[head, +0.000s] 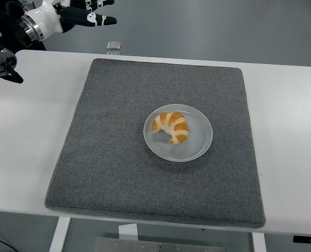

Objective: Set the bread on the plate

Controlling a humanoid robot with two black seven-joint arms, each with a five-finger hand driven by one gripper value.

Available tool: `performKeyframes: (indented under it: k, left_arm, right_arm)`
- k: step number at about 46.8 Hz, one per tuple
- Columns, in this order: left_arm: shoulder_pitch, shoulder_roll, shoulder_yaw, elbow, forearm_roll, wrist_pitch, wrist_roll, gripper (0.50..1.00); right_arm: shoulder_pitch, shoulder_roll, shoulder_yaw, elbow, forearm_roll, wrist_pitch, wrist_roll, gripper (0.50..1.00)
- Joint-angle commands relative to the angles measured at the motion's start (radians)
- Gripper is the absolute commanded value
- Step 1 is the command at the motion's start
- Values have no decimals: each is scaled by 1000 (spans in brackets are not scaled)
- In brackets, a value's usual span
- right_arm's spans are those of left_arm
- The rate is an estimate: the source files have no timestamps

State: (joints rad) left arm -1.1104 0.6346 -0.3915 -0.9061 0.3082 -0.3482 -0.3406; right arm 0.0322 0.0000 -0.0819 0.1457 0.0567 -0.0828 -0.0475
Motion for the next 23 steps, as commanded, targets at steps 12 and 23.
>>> performKeyframes:
  k: [12, 23]
  left_arm:
    - [26, 0, 0, 82, -122, -25, 57, 996]
    - [26, -7, 0, 193, -290, -140, 112, 999]
  right_arm:
    - [0, 0, -1, 0, 0, 0, 0, 952]
    - [-2, 0, -3, 8, 0, 2, 0, 952]
